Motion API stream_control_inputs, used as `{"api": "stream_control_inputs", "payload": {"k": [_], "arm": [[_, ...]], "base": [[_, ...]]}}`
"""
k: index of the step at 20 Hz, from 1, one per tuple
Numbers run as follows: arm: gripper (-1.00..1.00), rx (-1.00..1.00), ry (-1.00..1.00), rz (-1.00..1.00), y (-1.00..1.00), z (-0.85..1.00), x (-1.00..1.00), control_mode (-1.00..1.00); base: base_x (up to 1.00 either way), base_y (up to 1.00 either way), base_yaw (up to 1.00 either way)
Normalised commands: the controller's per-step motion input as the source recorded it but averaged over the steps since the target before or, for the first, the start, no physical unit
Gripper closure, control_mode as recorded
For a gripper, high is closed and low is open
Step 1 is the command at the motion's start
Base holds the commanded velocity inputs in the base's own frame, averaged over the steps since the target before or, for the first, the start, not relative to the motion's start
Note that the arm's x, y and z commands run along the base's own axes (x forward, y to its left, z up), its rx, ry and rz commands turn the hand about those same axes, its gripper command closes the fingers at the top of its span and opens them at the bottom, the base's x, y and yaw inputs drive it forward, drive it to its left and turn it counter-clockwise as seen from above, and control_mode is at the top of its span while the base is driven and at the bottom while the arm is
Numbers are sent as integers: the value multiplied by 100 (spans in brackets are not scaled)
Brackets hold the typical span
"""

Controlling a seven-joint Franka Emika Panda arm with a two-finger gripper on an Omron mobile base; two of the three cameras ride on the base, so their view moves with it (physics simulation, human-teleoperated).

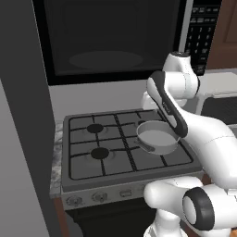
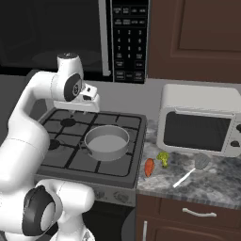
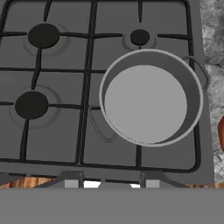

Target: Put the broccoli and sweet potato in the pot. Retrieve the spatula and lightly stir the vegetables in the pot.

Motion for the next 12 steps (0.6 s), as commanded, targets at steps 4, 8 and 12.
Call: {"api": "stream_control_inputs", "payload": {"k": [4,8,12], "arm": [[-100,0,11,0,0,-10,-3,-100],[-100,0,23,0,-14,-31,0,-100],[-100,5,4,0,-85,-42,0,-100]], "base": [[0,0,0],[0,0,0],[0,0,0]]}}
